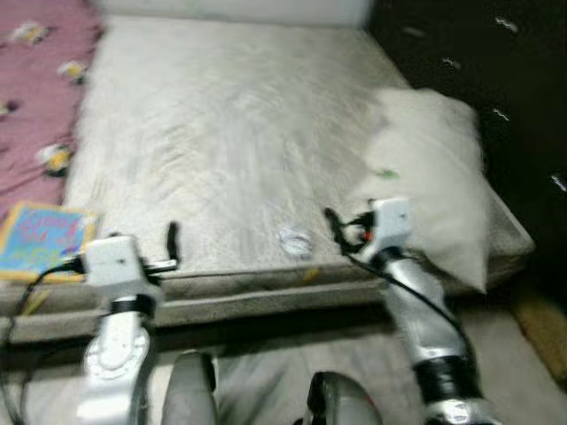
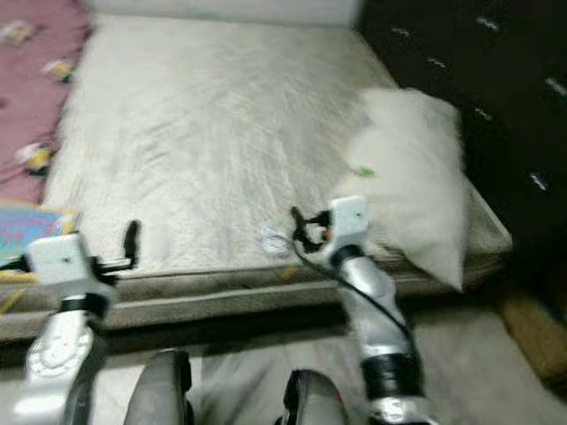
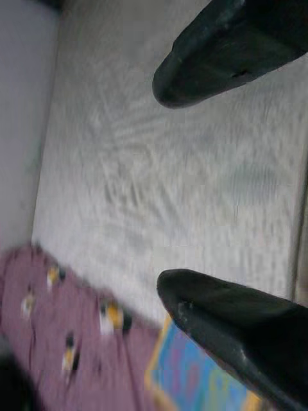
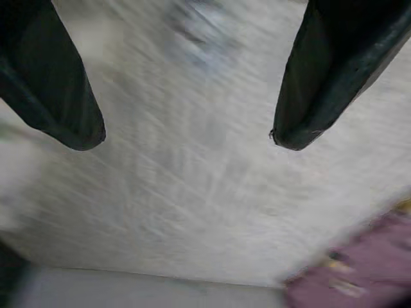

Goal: Clean up the room

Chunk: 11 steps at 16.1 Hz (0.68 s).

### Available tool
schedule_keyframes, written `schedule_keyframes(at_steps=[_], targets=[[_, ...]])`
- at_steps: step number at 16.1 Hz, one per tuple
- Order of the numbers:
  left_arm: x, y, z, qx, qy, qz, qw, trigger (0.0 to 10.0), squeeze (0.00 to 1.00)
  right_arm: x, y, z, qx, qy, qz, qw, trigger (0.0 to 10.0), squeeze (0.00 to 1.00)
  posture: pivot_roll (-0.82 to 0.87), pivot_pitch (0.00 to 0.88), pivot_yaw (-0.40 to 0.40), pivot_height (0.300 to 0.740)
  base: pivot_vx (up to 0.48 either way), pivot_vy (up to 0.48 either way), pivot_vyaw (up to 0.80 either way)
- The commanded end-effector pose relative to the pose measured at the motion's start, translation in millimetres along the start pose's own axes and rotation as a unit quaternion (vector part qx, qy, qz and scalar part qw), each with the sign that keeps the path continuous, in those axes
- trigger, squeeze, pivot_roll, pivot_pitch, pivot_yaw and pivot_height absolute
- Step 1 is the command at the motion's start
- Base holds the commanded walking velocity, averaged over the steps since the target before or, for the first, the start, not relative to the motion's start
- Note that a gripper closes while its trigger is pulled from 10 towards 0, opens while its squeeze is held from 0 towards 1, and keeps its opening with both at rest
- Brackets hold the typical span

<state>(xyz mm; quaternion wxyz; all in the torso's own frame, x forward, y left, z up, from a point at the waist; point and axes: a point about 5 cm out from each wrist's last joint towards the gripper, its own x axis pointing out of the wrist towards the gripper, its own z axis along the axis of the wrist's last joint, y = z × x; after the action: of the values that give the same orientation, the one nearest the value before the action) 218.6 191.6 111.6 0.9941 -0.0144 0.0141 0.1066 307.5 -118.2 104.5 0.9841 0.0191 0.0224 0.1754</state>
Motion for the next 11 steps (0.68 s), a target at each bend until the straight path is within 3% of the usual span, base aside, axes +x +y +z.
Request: schedule_keyframes(at_steps=[1, 4, 8, 11], targets=[[0.6, -8.2, -0.2, -0.01, 0.003, -0.012, 1.0, 10.0, 0.0, -5.1, -9.4, -4.5, -0.001, 0.01, -0.012, 1.0, 10.0, 0.0, 0.03, 0.062, -0.098, 0.646, 0.251, 0.0, 0.0], [0.5, -9.3, -0.5, -0.013, 0.003, -0.017, 1.0, 10.0, 0.0, -4.9, -9.0, -4.9, -0.003, 0.01, -0.007, 1.0, 10.0, 0.0, 0.04, 0.057, -0.102, 0.646, 0.256, 0.0, 0.0], [0.8, -10.0, -0.7, -0.014, 0.004, -0.019, 1.0, 10.0, 0.0, -3.7, -7.9, -5.8, -0.003, 0.011, -0.003, 1.0, 10.0, 0.0, 0.04, 0.056, -0.103, 0.646, 0.269, 0.0, 0.67], [2.2, -10.5, -0.4, -0.015, 0.003, -0.018, 1.0, 10.0, 0.0, -2.6, -8.8, -6.5, -0.002, 0.015, -0.005, 1.0, 10.0, 0.0, 0.04, 0.06, -0.104, 0.646, 0.261, 0.0, 0.0]])
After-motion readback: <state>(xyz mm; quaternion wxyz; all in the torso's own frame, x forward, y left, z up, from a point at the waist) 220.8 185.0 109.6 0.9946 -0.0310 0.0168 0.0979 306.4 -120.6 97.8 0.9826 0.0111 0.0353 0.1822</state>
